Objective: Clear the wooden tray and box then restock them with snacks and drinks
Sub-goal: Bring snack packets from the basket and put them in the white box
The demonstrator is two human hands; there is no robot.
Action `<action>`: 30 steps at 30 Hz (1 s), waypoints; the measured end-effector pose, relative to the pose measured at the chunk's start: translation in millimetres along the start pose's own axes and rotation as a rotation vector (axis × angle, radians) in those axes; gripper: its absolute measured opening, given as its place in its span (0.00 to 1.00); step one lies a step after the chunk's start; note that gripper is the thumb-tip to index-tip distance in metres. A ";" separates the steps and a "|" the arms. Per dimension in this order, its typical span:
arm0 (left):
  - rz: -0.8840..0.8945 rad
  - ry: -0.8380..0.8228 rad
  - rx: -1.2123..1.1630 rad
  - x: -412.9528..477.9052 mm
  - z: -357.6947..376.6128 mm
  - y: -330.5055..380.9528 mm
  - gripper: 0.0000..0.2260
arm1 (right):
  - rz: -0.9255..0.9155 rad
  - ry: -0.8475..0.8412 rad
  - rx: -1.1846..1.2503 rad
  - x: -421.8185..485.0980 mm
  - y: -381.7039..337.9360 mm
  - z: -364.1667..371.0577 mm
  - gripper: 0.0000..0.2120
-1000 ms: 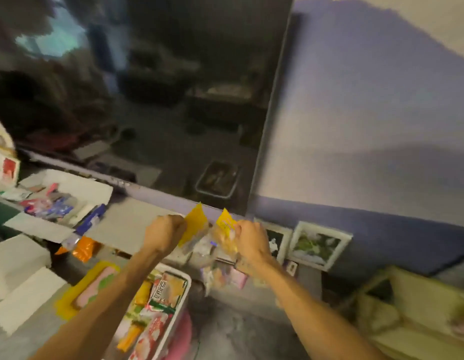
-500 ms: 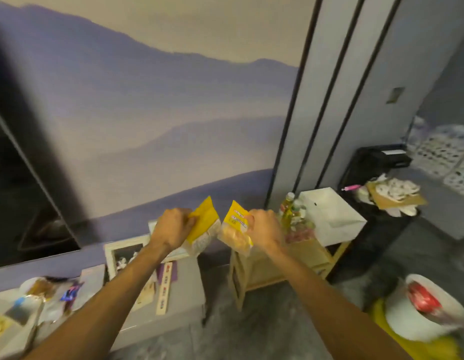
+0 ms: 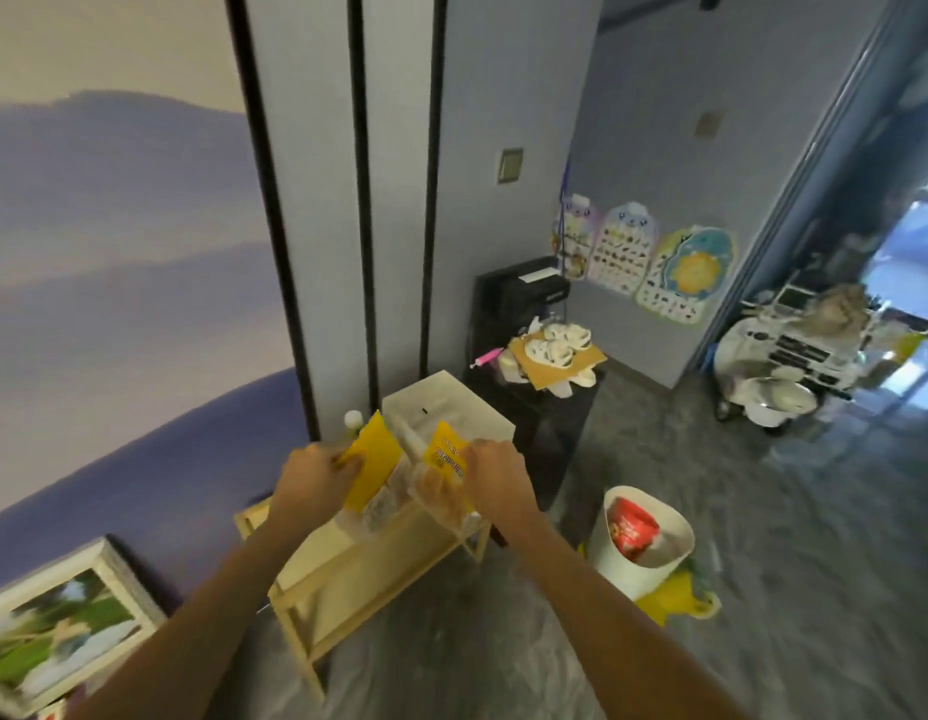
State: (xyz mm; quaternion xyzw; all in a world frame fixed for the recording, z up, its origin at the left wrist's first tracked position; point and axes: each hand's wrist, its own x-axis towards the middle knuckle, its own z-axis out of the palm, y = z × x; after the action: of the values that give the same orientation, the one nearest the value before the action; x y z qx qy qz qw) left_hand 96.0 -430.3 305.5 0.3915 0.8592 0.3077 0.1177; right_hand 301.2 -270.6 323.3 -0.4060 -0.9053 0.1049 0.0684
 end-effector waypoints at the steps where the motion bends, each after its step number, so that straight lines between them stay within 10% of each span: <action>1: -0.003 -0.003 -0.006 16.5 10.3 6.9 0.16 | 0.026 -0.012 0.018 16.9 9.8 2.6 0.06; 14: -0.200 0.024 -0.094 237.8 124.6 40.3 0.20 | 0.044 -0.106 0.030 261.9 85.4 59.2 0.10; 30: -0.905 0.218 -0.332 369.1 286.0 19.2 0.13 | -0.131 -0.337 0.161 456.9 127.1 187.5 0.19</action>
State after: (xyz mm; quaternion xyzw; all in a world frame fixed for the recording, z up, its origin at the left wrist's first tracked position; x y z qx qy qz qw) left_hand -11.4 -20.7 107.8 -0.0796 0.8897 0.3976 0.2096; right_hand 51.6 129.0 128.1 -0.3164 -0.9170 0.2387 -0.0453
